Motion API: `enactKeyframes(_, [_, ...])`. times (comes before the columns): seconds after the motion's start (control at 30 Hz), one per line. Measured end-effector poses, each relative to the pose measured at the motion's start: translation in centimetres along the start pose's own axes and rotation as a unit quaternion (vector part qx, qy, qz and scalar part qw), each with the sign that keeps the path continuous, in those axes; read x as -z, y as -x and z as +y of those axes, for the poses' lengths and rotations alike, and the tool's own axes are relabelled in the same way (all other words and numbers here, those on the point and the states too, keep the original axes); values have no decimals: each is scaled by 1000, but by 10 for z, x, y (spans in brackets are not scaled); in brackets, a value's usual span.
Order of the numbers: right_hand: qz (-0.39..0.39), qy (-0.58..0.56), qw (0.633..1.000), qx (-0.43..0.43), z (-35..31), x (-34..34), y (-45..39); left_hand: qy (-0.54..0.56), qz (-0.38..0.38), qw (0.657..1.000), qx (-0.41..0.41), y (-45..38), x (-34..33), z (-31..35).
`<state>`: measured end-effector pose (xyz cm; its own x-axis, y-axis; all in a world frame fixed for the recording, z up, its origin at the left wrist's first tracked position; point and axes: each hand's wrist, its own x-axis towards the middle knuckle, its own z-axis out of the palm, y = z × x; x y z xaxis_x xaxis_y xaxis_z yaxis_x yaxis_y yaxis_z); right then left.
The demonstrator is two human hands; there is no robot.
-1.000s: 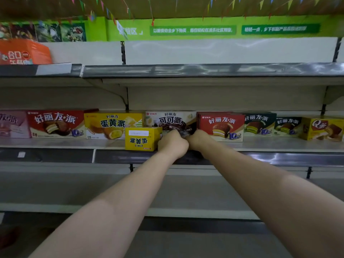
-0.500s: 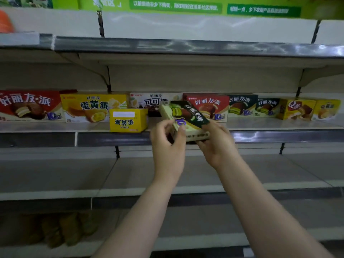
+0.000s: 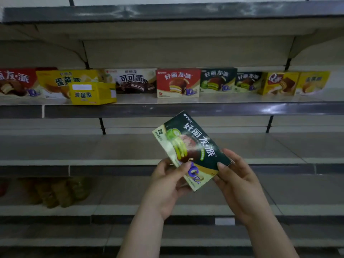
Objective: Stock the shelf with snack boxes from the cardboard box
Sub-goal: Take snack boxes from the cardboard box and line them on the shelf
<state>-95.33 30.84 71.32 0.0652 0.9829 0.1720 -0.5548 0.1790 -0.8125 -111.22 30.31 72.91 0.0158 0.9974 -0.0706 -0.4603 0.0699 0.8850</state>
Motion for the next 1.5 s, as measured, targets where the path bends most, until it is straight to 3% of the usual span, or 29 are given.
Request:
enactKeyframes(0.17, [100,91,988,-71,-24,56,7,-56,51,993,-91,4,-45,-33])
enactKeyframes(0.33, [18,72,989,-126,-52,74,13,-1,25,998,-56,10,-89,-55])
enactKeyframes(0.47, [18,63,995,-80,-75,73,4,9,20,999,-36,0,-116,-54])
enactKeyframes(0.6, [38,103,994,-28,-111,75,-23,4,70,991,-110,-22,-121,-14])
enactKeyframes(0.67, [28,124,992,-4,-128,73,-41,-52,74,984,-150,-32,-121,11])
enactKeyframes(0.8, [-10,177,983,55,-169,57,-92,-337,52,913,-222,-70,-132,62])
enactKeyframes(0.9, [5,220,970,106,-191,43,-132,-447,42,856,-255,-108,-146,90])
enactKeyframes(1.0, [16,336,931,141,-195,35,-179,-559,56,792,-240,-155,-153,109])
enactKeyframes(1.13, [29,452,883,122,-185,34,-235,-648,28,733,-207,-207,-154,117])
enactKeyframes(1.3, [60,528,847,-15,-181,47,-288,-699,35,687,-197,-244,-156,115])
enactKeyframes(1.43, [50,534,844,26,-174,47,-310,-754,65,633,-160,-262,-162,120])
enactKeyframes(1.5, [38,576,816,42,-170,41,-320,-779,82,599,-167,-269,-162,122])
